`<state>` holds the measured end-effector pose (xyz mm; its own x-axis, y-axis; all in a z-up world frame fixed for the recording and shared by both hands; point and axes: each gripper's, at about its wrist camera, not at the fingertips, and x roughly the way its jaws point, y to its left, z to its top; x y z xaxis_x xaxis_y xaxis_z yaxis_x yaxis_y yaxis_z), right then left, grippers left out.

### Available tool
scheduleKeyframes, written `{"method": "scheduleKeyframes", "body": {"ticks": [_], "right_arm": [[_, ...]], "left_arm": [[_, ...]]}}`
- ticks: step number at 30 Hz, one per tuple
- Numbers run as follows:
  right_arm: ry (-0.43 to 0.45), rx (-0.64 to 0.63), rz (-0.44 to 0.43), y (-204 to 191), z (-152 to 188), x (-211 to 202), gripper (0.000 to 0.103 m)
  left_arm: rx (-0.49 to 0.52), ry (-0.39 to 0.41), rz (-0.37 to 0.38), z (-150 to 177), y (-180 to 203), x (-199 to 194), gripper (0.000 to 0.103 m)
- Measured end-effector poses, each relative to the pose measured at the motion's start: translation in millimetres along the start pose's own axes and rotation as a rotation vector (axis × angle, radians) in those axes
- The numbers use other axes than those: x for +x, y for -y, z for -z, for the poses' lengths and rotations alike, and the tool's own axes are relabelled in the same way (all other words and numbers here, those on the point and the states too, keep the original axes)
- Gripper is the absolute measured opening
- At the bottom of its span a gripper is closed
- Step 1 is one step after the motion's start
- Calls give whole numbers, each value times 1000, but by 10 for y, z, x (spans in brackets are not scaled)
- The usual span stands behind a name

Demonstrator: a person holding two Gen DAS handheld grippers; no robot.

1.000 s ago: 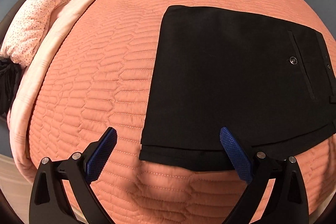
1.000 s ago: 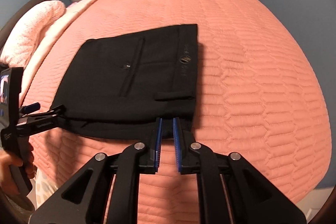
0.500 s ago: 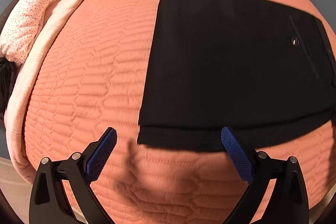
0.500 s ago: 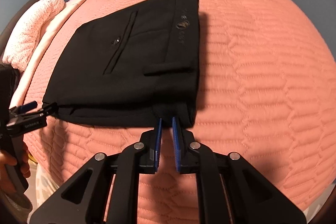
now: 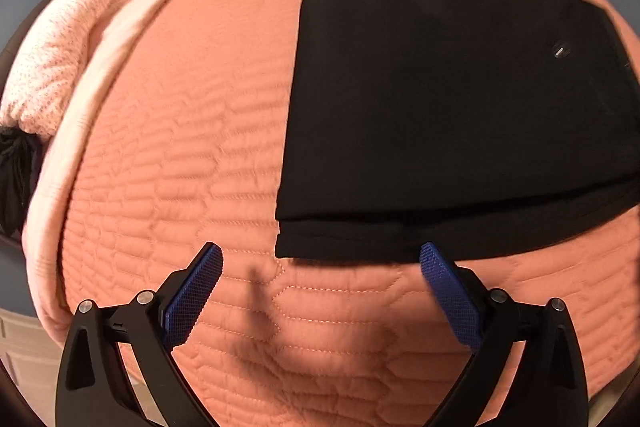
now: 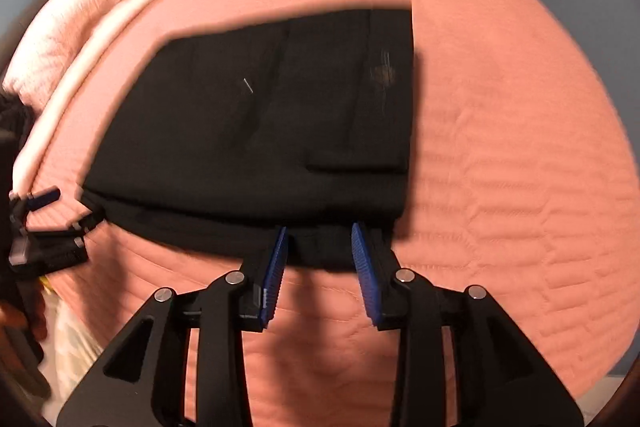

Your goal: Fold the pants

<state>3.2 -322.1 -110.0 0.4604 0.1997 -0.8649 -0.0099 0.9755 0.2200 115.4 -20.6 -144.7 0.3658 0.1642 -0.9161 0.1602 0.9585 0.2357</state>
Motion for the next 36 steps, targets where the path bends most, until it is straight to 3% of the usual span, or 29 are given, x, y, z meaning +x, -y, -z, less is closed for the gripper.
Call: {"method": "scheduleKeyframes", "body": {"ticks": [2,4,5,8,9,11,14,16,18,20,26,28,29,31,36], "right_arm": [[-33,29,49,60,1,-119,33],[-7,76,26,191,-37,-322,35],[12,94,5,254,-80,-393,42],[63,142,-8,509,-306,-467,81],[67,154,-30,580,-437,-429,89],[53,158,-123,671,-632,-280,93],[11,182,-183,792,-735,26,93],[-22,221,-211,907,-780,236,93],[-63,268,-300,984,-782,409,93],[-74,306,-391,1017,-750,575,95],[0,299,-566,1010,-725,581,95],[-11,306,-669,984,-728,593,93],[-33,306,-698,943,-726,665,90],[-34,260,-649,820,-752,727,90],[-13,283,-638,744,-806,762,90]], "left_arm": [[-57,-8,46,36,-210,-60,98],[-81,35,38,66,-409,-207,98],[-88,60,47,41,-504,-278,98],[-136,96,152,-231,-759,-355,98],[-158,102,216,-338,-825,-332,98],[-194,76,371,-604,-920,-156,98],[-232,0,518,-884,-940,213,98],[-255,-50,566,-939,-864,431,98],[-275,-92,636,-951,-810,580,98],[-269,-77,642,-957,-757,589,97],[-205,-38,720,-1085,-669,608,97],[-223,-22,841,-1104,-643,592,97],[-248,-19,865,-1122,-645,611,97],[-241,-37,839,-1131,-590,658,97],[-185,-25,774,-1137,-471,644,97]]}}
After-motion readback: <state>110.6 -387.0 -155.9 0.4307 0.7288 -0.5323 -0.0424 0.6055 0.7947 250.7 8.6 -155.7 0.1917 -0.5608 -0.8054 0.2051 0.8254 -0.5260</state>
